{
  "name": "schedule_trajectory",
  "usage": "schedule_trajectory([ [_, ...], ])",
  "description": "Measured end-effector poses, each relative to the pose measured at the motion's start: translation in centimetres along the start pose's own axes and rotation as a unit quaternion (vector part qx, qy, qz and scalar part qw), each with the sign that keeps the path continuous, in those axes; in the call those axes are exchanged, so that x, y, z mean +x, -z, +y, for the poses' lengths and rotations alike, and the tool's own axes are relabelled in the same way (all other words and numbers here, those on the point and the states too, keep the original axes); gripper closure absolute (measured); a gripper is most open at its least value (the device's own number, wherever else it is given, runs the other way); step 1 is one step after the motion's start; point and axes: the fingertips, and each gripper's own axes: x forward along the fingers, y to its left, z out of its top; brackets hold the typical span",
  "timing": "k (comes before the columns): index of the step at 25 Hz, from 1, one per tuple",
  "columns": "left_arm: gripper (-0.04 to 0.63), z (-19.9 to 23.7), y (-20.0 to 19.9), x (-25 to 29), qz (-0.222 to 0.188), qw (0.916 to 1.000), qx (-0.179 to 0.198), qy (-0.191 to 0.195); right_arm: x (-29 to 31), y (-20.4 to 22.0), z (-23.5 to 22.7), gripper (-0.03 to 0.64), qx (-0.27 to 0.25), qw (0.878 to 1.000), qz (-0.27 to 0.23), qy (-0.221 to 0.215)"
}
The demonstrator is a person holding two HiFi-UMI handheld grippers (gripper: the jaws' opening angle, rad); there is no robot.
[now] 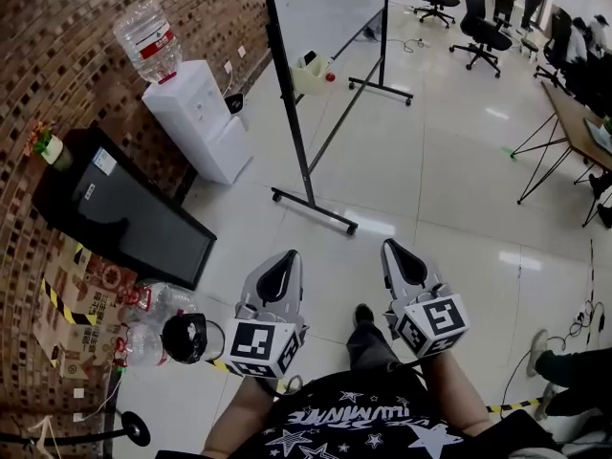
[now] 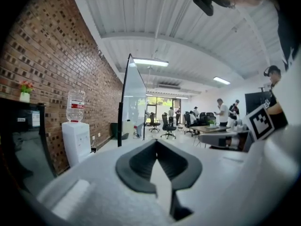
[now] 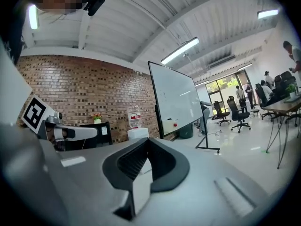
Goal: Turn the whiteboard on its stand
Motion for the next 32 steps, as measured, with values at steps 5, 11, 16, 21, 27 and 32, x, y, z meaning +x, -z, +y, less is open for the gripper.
schedule_trajectory([
  [5, 0.592, 1.3, -0.9, 5.7, 0.003, 0.9998, 0.000, -0.022, 4.9, -2.5, -3.7, 0.607, -0.018, 0.999, -0.004, -0.032],
  [11, 0.592, 2.3, -1.6, 11.4, 0.000, 0.9988, 0.013, -0.048, 9.9, -4.4, -6.9, 0.607, -0.035, 0.997, -0.013, -0.065],
  [16, 0.592, 2.1, -1.4, 14.6, 0.003, 0.9981, 0.008, -0.061, 12.6, -4.0, -8.8, 0.607, -0.049, 0.995, 0.000, -0.089],
  [21, 0.592, 4.1, -1.9, 16.2, 0.002, 0.9958, 0.003, -0.092, 14.6, -4.0, -10.4, 0.607, -0.037, 0.995, 0.004, -0.094],
  [27, 0.592, 7.0, -3.2, 19.1, -0.008, 0.9951, 0.015, -0.097, 18.4, -4.1, -9.9, 0.607, -0.040, 0.993, 0.008, -0.110],
  [32, 0.592, 9.8, -2.9, 23.0, -0.009, 0.9959, 0.006, -0.090, 21.2, -4.0, -10.9, 0.607, -0.042, 0.994, 0.007, -0.103],
])
